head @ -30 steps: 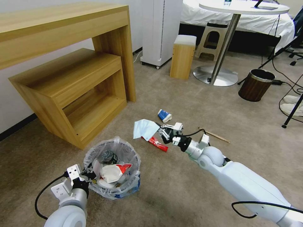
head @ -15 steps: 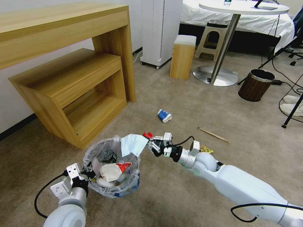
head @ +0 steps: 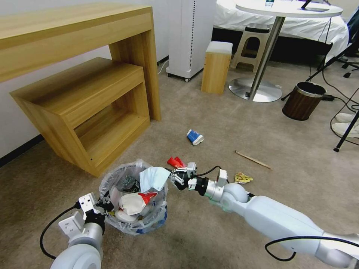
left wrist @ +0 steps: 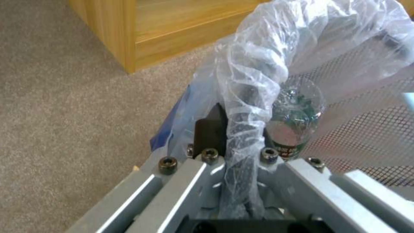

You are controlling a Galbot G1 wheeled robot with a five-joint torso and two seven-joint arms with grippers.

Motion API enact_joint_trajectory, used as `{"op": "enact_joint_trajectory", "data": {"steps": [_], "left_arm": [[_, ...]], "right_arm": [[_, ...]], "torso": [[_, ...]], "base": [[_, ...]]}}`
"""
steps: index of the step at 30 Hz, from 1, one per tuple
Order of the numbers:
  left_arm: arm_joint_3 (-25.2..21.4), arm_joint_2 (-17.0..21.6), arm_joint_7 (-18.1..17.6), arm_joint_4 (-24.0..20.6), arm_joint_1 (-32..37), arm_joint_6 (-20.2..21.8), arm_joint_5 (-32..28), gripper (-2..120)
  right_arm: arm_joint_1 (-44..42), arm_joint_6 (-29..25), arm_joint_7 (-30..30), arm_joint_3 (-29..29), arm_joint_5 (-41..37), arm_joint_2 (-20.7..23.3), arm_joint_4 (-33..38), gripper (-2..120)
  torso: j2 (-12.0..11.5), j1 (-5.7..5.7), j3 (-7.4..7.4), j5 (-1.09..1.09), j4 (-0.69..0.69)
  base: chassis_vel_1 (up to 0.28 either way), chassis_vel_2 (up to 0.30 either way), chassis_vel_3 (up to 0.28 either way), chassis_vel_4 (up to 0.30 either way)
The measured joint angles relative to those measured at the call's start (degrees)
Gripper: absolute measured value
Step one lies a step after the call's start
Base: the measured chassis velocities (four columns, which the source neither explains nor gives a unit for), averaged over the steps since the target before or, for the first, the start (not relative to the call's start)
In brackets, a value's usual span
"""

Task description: Pick up the trash bin and place the garbage on the floor into it.

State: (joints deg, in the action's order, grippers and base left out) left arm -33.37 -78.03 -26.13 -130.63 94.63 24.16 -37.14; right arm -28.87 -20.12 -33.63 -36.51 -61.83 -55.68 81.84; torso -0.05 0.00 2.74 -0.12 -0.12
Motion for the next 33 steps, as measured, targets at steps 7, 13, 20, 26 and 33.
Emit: {"op": "enact_joint_trajectory", "data": {"steps": [7, 13, 20, 26, 33], "left_arm": [[0.0, -0.3, 0.2, -0.6, 0.5, -0.2, 0.2, 1], [-0.4, -0.5, 0.4, -0.8, 1.2, -0.8, 0.7, 1], [0.0, -1.1, 0.8, -0.6, 1.3, -0.9, 1.4, 1], [0.0, -1.2, 0.8, -0.5, 1.2, -1.0, 1.5, 1], [-0.1, -1.3, 0.7, -0.6, 1.0, -1.0, 1.5, 1]], "right_arm": [[0.1, 0.1, 2.7, -1.5, 0.7, -2.1, -2.0, 0], [-0.7, 0.4, 4.2, -1.2, 2.2, -2.2, -1.0, 15], [-2.1, 0.0, 5.4, 0.5, 2.9, -1.8, 1.9, 40], [-3.6, 0.7, 5.3, 2.5, 3.3, 0.2, 5.4, 60], [-3.9, 1.0, 6.0, 1.8, 3.5, 2.6, 6.9, 84]], "torso": [[0.0, 0.0, 0.0, 0.0, 0.0], [0.0, 0.0, 0.0, 0.0, 0.0], [0.0, 0.0, 0.0, 0.0, 0.0], [0.0, 0.0, 0.0, 0.0, -0.01], [0.0, 0.0, 0.0, 0.0, 0.0]], "base": [[0.0, 0.0, 0.0, 0.0], [0.0, 0.0, 0.0, 0.0], [0.0, 0.0, 0.0, 0.0], [0.0, 0.0, 0.0, 0.0], [0.0, 0.0, 0.0, 0.0]]}}
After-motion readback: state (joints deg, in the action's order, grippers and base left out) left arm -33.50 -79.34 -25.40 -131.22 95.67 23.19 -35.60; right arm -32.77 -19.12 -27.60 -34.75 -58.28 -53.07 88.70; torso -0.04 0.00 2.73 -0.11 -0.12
